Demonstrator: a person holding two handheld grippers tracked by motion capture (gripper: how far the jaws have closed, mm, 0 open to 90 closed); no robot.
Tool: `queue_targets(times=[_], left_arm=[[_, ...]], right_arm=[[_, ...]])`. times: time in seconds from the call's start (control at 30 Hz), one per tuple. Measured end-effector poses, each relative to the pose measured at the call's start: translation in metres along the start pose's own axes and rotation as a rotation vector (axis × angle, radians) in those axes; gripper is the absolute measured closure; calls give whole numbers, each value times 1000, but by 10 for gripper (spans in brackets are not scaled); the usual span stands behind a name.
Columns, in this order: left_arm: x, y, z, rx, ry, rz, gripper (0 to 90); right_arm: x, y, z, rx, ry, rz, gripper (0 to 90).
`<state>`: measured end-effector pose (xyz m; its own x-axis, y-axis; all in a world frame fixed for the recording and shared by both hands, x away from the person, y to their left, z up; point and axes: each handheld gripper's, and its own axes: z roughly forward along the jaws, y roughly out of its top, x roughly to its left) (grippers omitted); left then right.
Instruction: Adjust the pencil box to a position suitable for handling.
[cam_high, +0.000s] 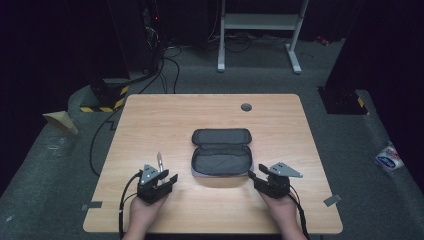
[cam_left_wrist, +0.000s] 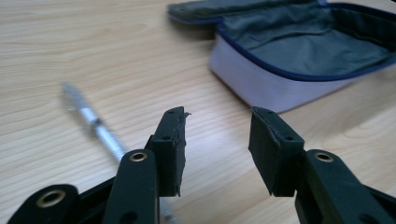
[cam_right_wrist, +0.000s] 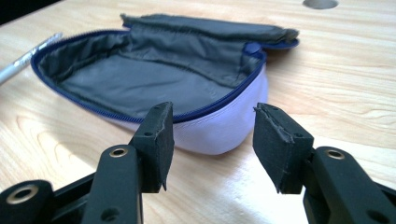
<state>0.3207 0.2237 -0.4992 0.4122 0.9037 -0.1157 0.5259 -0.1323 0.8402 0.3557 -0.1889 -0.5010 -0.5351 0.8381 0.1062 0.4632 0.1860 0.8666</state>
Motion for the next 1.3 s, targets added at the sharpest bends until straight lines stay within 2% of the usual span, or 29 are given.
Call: queue_targets(times=[0.07,0.1,0.17,0.27,0.33,0.37,0.43,0.47,0.53,0.63,0.67,0.73,0.83,1.1,1.13,1.17,1.2,1.3], left_arm=[[4,0,-3,-8,10,-15,557],[13,-1,-7,-15,34,-24,556],[21,-3,-12,-19,66,-32,554],[33,-6,-17,-26,91,-64,559],[36,-8,-17,-16,99,-62,561],[40,-10,-14,6,99,-76,561],[42,-11,-13,19,104,-89,569],[42,-11,-13,19,104,-89,572],[41,-12,-11,26,104,-96,570],[39,-13,-7,37,104,-99,561],[39,-13,-5,48,103,-92,558],[37,-12,-3,57,108,-89,553],[36,-11,-1,64,109,-87,547],[32,-8,5,78,120,-114,517],[32,-7,8,85,118,-124,507],[32,-7,8,85,118,-124,498],[30,-5,12,85,129,-123,494],[29,-4,18,96,142,-109,487]], right_arm=[[-1,0,0,3,-6,-3,478],[-4,-1,-1,12,-17,-2,479],[-7,-1,-1,19,-29,-3,482],[-14,-2,-3,42,-43,-20,483],[-17,-4,-4,60,-43,-17,482],[-22,-9,-7,93,-64,-32,483],[-29,-15,-11,126,-86,-41,480],[-29,-15,-11,126,-86,-41,480],[-37,-23,-17,160,-97,-3,479],[-39,-28,-19,170,-116,34,473],[-39,-29,-19,175,-123,29,473],[-37,-29,-18,181,-138,-12,472],[-35,-29,-16,214,-140,-34,459],[-36,-34,-24,228,-172,-48,453],[-40,-36,-28,227,-159,-27,451],[-40,-36,-28,227,-159,-27,451],[-42,-37,-30,220,-149,-7,449],[-40,-35,-27,228,-157,-33,448]])
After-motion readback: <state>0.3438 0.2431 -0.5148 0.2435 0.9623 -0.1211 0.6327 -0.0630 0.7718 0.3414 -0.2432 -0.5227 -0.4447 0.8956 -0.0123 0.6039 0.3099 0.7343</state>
